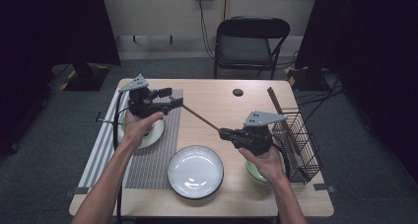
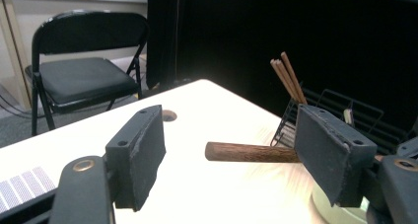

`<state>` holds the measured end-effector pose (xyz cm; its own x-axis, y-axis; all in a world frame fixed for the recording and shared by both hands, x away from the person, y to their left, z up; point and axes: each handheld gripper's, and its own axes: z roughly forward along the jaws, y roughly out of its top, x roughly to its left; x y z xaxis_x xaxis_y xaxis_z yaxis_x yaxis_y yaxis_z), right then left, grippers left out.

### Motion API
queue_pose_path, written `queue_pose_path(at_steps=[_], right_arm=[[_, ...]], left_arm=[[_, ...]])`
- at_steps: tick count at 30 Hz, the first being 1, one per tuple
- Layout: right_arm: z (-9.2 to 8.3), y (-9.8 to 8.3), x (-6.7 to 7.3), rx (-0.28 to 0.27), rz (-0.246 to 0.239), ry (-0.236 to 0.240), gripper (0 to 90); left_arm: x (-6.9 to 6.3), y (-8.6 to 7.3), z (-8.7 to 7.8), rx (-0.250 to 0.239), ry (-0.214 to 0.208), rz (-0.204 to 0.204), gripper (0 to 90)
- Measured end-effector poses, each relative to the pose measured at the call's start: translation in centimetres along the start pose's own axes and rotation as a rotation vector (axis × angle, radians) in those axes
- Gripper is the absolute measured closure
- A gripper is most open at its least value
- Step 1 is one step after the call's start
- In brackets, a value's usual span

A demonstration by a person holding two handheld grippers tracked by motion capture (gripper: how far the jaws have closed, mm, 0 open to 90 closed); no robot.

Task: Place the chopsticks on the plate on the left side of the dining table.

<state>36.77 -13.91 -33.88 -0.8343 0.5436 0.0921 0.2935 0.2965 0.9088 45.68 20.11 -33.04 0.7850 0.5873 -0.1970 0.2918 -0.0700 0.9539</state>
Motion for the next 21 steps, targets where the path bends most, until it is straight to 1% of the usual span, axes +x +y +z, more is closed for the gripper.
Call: queue_pose_path(at_steps=[3,4,6,11,12,13,14,19,21], right_arm=[[-0.1,-0.7,-0.1,-0.009,0.018,0.005,85.6],[0.0,-0.8,-0.2,0.000,0.021,0.003,85.6],[-0.2,-0.9,-0.2,0.000,0.018,0.001,85.5],[-0.4,-0.8,-0.3,-0.008,0.023,-0.003,85.4],[-0.5,-0.8,-0.3,-0.011,0.024,-0.001,85.4],[-0.5,-0.8,-0.3,-0.012,0.025,-0.002,85.4],[-0.5,-0.8,-0.3,-0.013,0.026,0.000,85.4],[-0.6,-0.7,-0.4,-0.020,0.032,0.002,85.9],[-0.9,-0.6,-0.5,-0.028,0.035,0.002,85.9]], left_arm=[[-0.2,-0.2,0.3,0.013,0.003,0.005,28.0],[-0.2,-0.3,0.4,0.016,0.004,0.006,28.1],[-0.1,-0.6,0.5,0.012,-0.003,-0.004,28.1],[0.1,-1.0,0.7,0.029,0.002,-0.006,28.3],[0.1,-1.1,0.8,0.028,0.001,-0.012,28.4],[0.1,-1.2,0.8,0.032,0.004,-0.006,28.4],[0.1,-1.3,0.8,0.033,0.004,-0.013,28.5],[0.2,-1.7,1.0,0.066,0.012,0.010,28.7],[0.2,-1.9,1.1,0.073,0.012,0.011,28.7]])
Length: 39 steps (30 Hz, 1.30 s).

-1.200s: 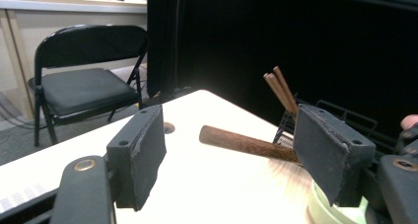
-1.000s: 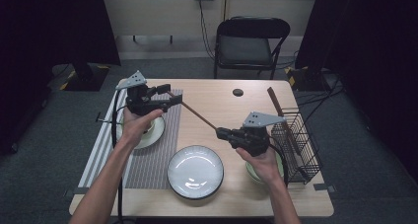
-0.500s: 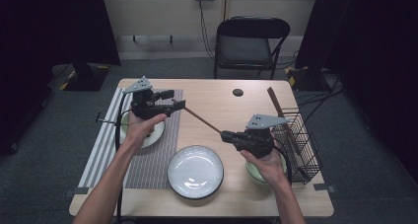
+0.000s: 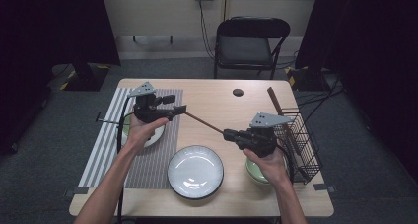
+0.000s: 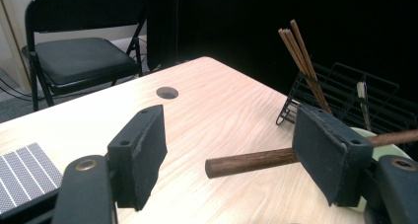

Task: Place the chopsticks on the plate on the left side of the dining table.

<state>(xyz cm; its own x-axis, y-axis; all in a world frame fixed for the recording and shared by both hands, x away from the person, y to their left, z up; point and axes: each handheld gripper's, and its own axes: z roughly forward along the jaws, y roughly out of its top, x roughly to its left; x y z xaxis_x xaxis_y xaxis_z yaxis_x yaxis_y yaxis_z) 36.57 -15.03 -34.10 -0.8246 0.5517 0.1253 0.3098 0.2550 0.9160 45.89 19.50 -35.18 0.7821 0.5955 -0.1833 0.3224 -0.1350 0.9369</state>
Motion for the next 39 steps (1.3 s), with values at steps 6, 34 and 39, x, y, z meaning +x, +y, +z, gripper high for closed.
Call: queue_pose_path(at_steps=[6,34,39], right_arm=[[-0.2,0.0,0.0,0.001,0.005,-0.003,85.9],[0.4,-0.3,-0.5,0.037,0.025,0.004,86.0],[0.5,-0.1,-0.4,0.031,0.020,0.005,86.0]], left_arm=[[0.0,-0.4,0.3,0.006,-0.012,0.001,29.7],[-2.2,-1.3,0.9,0.015,-0.090,0.088,31.2],[-3.9,-1.6,1.9,0.035,-0.146,0.149,29.8]])
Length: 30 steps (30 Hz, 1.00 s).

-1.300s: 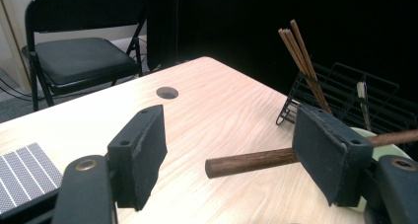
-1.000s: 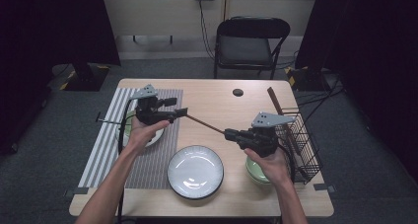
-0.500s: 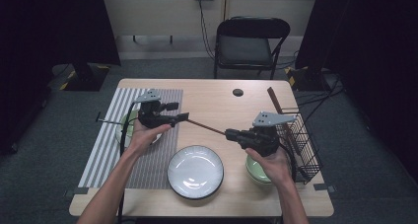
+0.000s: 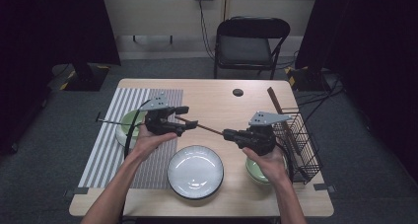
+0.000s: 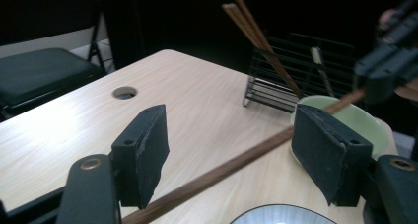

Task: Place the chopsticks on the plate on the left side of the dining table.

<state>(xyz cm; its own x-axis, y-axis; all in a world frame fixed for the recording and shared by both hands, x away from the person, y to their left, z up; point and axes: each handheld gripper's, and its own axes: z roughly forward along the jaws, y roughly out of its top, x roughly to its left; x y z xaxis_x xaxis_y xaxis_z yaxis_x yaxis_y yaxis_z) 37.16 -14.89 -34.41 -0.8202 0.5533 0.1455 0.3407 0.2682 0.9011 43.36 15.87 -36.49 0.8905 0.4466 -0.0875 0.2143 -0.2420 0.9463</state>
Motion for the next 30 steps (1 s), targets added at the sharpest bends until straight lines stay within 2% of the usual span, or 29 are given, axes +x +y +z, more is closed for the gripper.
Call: queue_pose_path(at_steps=[2,4,7,11,13,19,25,29,30], right_arm=[[0.0,0.1,0.2,-0.008,-0.003,-0.003,86.0],[-0.1,0.3,0.5,-0.012,-0.016,0.002,86.0],[-0.1,0.6,0.8,-0.009,-0.025,-0.003,86.0],[0.2,0.6,0.5,0.001,-0.005,0.010,86.0],[0.5,0.7,0.5,0.009,-0.005,0.010,86.0],[0.6,1.6,0.8,0.027,-0.018,0.010,86.1],[0.8,2.4,0.9,0.049,-0.013,0.009,86.1],[0.7,3.0,0.7,0.039,-0.005,0.015,86.0],[0.7,3.2,0.7,0.033,0.000,0.018,86.0]], left_arm=[[-0.3,-0.1,0.4,0.015,-0.007,0.023,29.0],[-0.3,-0.4,0.7,0.014,-0.035,0.007,28.6],[-0.3,-0.7,0.8,0.042,-0.014,0.040,27.4],[-0.6,-0.9,0.7,0.075,-0.005,0.079,28.4],[-0.6,-0.9,0.7,0.082,0.013,0.099,29.7],[-0.3,-1.3,0.4,0.082,0.023,0.102,39.2],[0.0,-1.6,0.3,0.109,0.032,0.121,49.2],[0.1,-1.6,0.3,0.110,0.016,0.108,54.3],[0.2,-1.6,0.3,0.110,0.008,0.088,55.1]])
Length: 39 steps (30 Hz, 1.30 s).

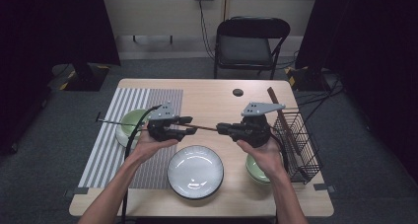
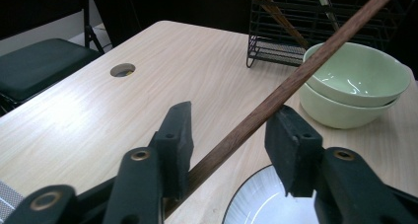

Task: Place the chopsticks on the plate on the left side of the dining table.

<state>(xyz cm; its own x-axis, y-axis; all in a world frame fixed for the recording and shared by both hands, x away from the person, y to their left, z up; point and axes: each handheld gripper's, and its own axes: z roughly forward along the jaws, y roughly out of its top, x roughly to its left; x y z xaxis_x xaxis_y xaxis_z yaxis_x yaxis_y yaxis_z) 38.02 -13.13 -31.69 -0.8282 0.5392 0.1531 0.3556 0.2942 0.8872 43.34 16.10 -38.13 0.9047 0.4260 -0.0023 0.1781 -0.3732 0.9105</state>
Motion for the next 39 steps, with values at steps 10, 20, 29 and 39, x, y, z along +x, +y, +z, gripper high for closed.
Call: queue_pose_path(at_steps=[10,20,29,39], right_arm=[[0.0,2.7,-0.3,-0.081,0.019,-0.001,86.2],[0.5,4.5,-0.6,-0.147,0.002,0.006,82.2],[0.8,4.3,-1.6,-0.196,0.038,0.002,64.4],[1.6,3.0,-1.7,-0.209,0.062,0.000,65.5]], left_arm=[[-0.2,-0.3,0.4,0.011,-0.069,-0.024,69.4],[-1.3,-0.6,1.0,0.003,-0.143,-0.024,78.5],[-2.4,-0.4,1.2,-0.027,-0.214,-0.022,84.6],[-1.6,-0.4,0.4,-0.129,-0.227,-0.132,84.5]])
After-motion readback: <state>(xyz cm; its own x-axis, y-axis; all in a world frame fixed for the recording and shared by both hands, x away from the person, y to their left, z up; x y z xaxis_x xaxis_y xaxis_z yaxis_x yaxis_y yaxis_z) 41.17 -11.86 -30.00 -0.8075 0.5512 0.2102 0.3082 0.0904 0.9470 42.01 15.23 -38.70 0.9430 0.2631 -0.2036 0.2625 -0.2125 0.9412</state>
